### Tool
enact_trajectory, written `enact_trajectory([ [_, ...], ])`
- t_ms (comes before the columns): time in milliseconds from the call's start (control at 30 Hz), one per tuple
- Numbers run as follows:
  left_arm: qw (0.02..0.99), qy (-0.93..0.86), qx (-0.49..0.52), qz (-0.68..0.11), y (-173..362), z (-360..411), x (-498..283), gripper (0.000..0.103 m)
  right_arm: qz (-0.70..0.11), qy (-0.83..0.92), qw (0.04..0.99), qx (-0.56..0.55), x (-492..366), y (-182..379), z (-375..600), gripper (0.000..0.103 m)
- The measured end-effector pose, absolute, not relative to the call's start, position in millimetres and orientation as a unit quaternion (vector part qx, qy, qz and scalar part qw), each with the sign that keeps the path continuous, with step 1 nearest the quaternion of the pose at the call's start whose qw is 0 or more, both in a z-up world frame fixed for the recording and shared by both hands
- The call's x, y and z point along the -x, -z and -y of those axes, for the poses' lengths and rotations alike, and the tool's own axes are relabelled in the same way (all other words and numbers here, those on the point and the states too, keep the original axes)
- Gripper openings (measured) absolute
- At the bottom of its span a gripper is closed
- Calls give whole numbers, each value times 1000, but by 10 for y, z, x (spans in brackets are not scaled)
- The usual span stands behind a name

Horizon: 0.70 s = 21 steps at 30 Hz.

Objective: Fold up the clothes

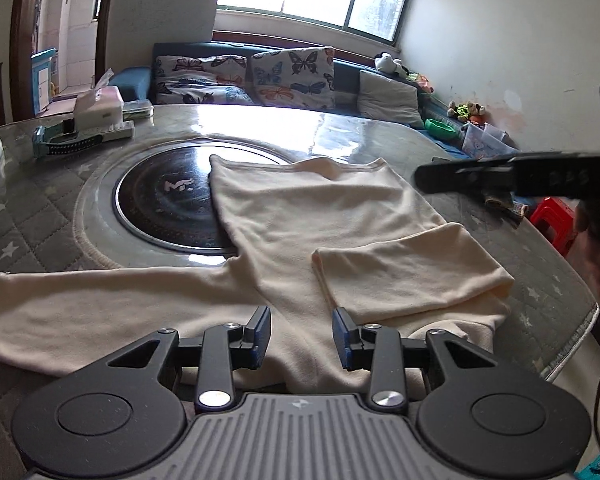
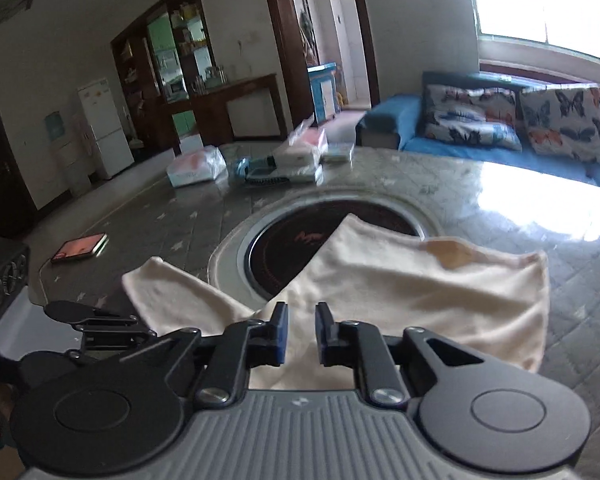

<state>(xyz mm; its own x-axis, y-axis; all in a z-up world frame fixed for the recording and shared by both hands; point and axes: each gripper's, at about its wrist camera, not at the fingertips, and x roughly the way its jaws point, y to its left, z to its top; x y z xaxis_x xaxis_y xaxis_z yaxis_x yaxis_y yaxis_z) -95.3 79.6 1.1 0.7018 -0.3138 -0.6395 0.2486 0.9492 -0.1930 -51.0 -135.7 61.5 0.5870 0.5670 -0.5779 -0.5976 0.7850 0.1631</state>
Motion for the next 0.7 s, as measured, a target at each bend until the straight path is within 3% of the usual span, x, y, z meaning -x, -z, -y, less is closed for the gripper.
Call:
enact_trajectory([
  [267, 916, 164, 6, -366, 51, -449, 747, 37, -342, -228, 906, 99, 595, -493, 2053, 45],
  [500, 904, 159, -7, -396, 234, -286, 640, 34, -371, -192, 898, 138, 844, -167, 2461, 58],
  [533, 905, 157, -10, -396, 230, -270, 641, 32, -371, -191, 898, 136, 857, -128, 2483, 60],
  [600, 904, 156, -11, -397, 217, -245, 635, 17, -370, -189, 900, 134, 864, -51, 2505, 61],
  [700, 908, 146, -14, -392, 130, -223, 631, 6, -369, -189, 900, 131, 827, 63, 2463, 61],
])
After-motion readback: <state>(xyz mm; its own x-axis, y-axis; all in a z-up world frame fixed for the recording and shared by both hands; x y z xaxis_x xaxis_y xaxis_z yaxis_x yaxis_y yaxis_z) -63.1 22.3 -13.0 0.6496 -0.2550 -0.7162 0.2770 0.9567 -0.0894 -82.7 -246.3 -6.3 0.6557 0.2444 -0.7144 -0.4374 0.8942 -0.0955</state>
